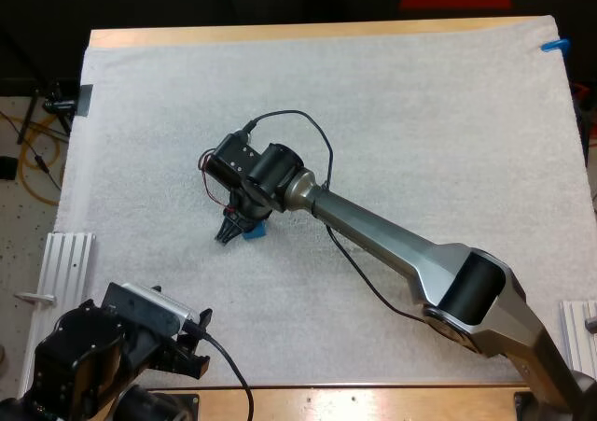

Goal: Stack red cube on blue cube

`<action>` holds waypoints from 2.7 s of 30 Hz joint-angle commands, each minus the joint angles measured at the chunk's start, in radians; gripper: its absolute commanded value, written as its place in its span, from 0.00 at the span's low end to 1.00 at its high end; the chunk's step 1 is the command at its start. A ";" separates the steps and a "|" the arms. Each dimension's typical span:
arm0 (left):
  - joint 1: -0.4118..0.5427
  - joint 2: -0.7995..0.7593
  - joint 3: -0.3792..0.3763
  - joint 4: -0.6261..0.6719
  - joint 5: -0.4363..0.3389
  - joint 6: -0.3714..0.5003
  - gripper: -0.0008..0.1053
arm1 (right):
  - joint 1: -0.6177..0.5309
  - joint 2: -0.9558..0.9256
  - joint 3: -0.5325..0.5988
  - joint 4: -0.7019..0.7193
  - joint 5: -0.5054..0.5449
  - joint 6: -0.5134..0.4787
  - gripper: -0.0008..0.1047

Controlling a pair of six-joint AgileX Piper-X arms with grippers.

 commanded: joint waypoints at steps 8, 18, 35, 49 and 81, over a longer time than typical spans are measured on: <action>0.000 0.000 -0.006 0.000 -0.013 -0.011 0.64 | -0.002 -0.008 -0.010 0.010 -0.010 -0.011 0.46; 0.000 0.000 -0.006 0.000 -0.013 -0.011 0.64 | -0.002 -0.003 -0.010 0.012 -0.010 -0.011 0.54; 0.000 0.000 -0.006 -0.038 -0.013 0.010 0.64 | -0.018 -0.181 -0.010 0.125 0.060 0.025 0.54; 0.133 0.237 -0.006 -0.509 -0.013 0.118 0.64 | -0.324 -0.303 -0.008 -0.021 0.024 0.154 0.54; 0.446 0.363 -0.006 -0.648 0.251 0.104 0.64 | -0.873 -0.942 0.627 -0.298 0.001 0.053 0.54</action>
